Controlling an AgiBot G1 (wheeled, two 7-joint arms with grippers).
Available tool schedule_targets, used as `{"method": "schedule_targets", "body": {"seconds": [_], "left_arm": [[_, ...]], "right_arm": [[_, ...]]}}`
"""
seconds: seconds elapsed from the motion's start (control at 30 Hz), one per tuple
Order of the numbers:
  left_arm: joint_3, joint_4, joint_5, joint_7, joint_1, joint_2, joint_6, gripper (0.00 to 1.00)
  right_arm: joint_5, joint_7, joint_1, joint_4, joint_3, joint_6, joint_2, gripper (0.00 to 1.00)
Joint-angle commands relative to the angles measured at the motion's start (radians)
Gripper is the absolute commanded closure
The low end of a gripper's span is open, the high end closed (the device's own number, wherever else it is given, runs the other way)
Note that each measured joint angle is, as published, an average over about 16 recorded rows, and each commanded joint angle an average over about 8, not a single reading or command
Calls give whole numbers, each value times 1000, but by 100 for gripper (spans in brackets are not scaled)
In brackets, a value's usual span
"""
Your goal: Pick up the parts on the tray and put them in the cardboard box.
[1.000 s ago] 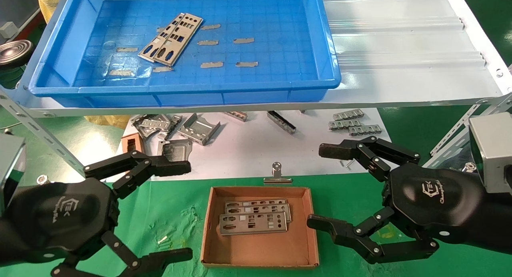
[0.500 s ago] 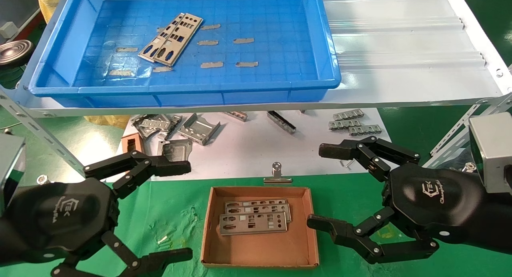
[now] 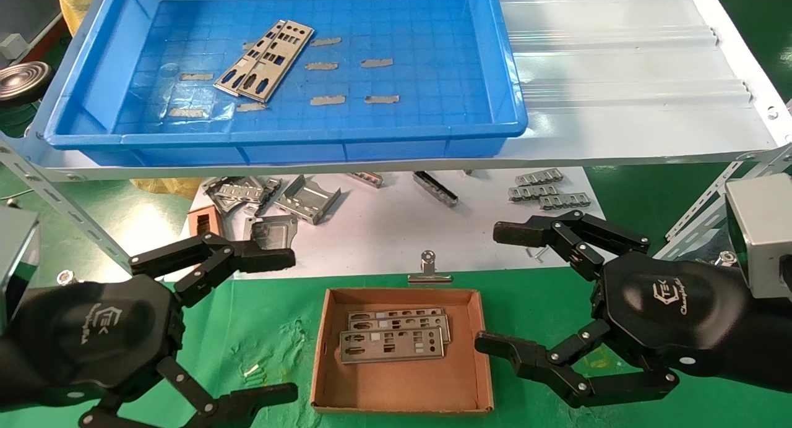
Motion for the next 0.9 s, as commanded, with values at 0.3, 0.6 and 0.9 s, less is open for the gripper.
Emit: {"method": "schedule_targets", "body": {"seconds": [0.3,0.6,0.9], "left_arm": [[0,0,0,0,0,0,0,0],[0,0,0,0,0,0,0,0],[0,0,0,0,0,0,0,0]], "right_arm": [[0,0,0,0,0,0,0,0],[0,0,0,0,0,0,0,0],[0,0,0,0,0,0,0,0]]}}
